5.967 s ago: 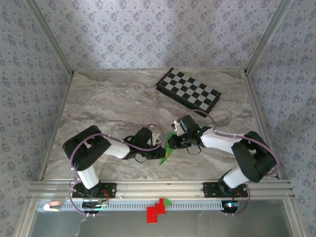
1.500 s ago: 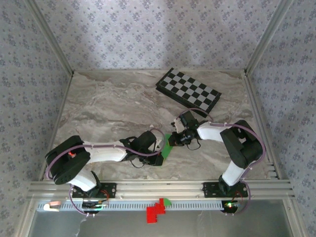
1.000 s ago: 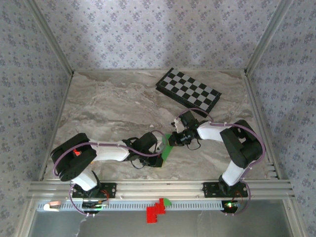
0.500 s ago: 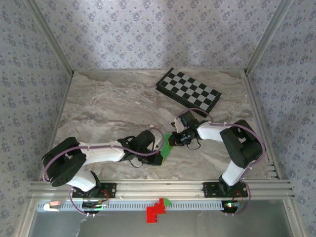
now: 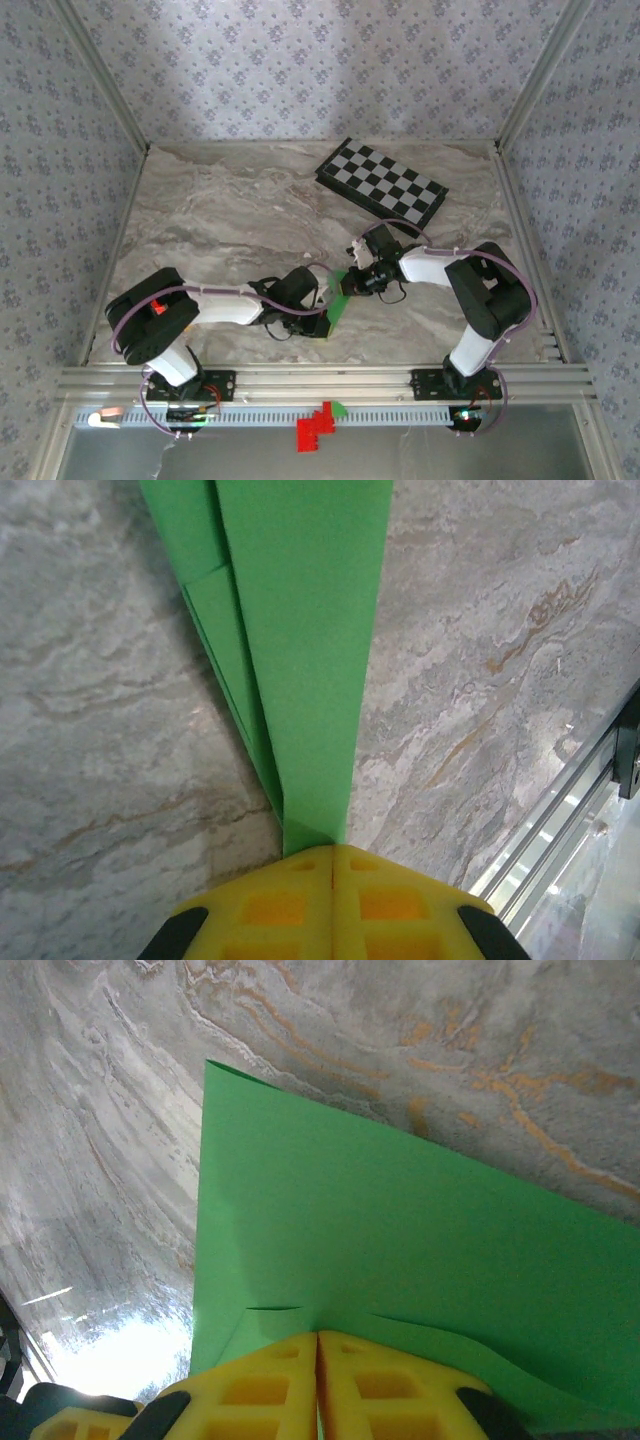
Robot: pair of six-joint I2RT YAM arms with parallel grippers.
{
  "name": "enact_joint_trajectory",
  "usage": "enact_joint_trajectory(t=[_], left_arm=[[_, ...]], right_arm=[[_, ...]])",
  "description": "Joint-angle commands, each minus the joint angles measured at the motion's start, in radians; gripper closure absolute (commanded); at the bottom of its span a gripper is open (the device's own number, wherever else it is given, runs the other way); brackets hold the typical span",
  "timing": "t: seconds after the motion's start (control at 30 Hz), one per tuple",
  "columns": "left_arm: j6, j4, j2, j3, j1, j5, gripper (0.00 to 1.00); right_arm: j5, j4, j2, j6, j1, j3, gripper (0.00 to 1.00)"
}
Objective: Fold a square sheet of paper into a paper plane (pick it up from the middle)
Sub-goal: Fold the wing for the fifth time at the center of the table.
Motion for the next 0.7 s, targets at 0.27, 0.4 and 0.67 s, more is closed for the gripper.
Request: enact_joint_trajectory(t=[0.27, 0.4, 0.67], left_arm=[[0.016, -0.052, -0.083, 0.010, -0.023, -0.009, 0.93], [0.018, -0.054, -0.044, 0.003, -0.025, -0.018, 0.93], [0.036, -0.067, -0.007, 0.000, -0.025, -0.026, 0.93]], right_arm=[[0.153, -0.108, 0.087, -0.004, 0.003, -0.050, 0.89], [0.153, -0.112, 0.085, -0.006, 0.004, -0.048, 0.89], [0.152, -0.110, 0.091, -0.005, 0.003, -0.048, 0.89]])
